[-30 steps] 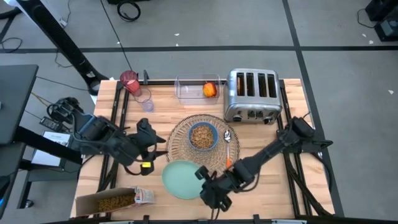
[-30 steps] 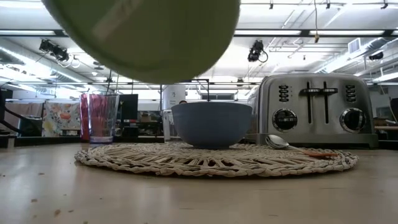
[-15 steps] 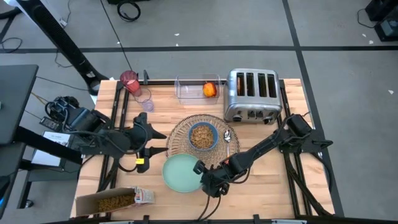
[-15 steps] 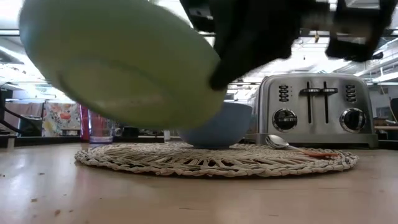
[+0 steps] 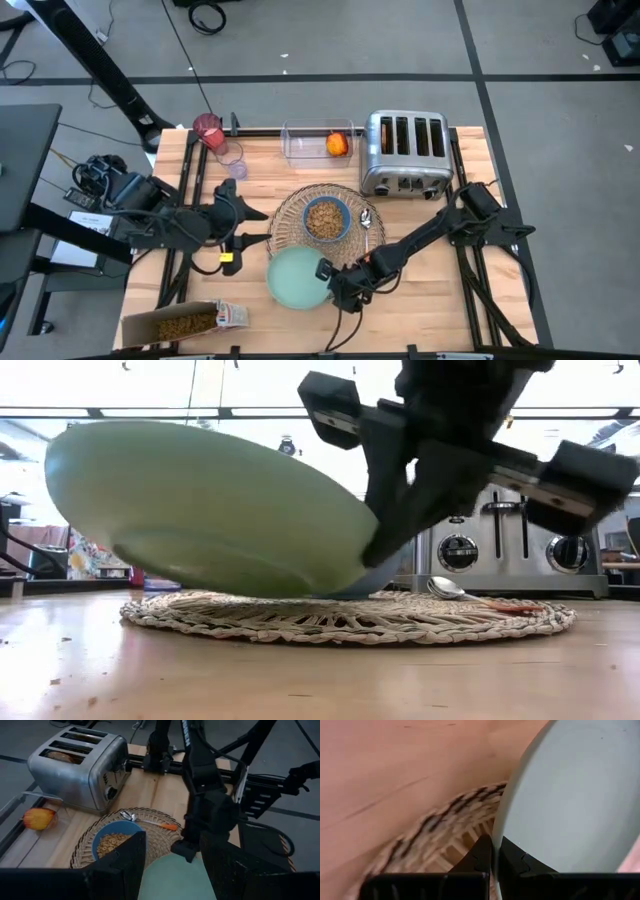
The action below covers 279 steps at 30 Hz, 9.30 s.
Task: Arrange a breakfast setting
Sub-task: Put the light green plate to the bottom left of the blue bowl on the brown placemat, then adjust the blue bowl on the brown placemat, then put the toasted bread on top of the light green plate on the brown placemat
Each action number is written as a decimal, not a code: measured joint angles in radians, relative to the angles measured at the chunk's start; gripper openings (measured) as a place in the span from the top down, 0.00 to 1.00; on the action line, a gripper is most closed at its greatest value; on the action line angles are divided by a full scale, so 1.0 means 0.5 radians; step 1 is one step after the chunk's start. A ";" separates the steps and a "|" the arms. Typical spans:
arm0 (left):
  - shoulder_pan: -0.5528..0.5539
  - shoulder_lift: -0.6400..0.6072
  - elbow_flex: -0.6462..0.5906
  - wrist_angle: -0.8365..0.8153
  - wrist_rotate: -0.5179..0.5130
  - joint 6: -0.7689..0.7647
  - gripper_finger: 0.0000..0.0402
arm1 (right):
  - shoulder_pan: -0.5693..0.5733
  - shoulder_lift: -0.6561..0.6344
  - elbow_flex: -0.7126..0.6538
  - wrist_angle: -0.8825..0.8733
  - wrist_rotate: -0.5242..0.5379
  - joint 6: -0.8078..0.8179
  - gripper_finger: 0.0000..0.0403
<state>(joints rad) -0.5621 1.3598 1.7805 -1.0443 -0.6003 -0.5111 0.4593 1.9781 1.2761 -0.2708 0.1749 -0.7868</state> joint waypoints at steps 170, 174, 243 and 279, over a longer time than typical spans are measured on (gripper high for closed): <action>0.256 -0.133 -0.001 0.226 -0.069 0.454 0.52 | -1.817 -1.079 -0.013 -1.230 0.709 3.041 0.58; 0.259 -0.133 -0.001 0.227 -0.068 0.442 0.52 | -1.825 -1.079 -0.013 -1.276 0.707 3.082 0.61; 0.110 -0.430 0.002 -0.006 0.209 -0.269 0.52 | -0.072 -1.072 -0.114 0.490 0.237 1.308 0.94; 0.108 -0.296 -0.011 -0.236 0.151 -0.580 0.52 | 0.048 0.134 -0.023 0.919 0.684 0.383 0.89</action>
<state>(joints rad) -0.5079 1.2119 1.7751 -1.1620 -0.5247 -0.8009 0.4834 2.0454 1.2646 0.1889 0.5169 -0.5955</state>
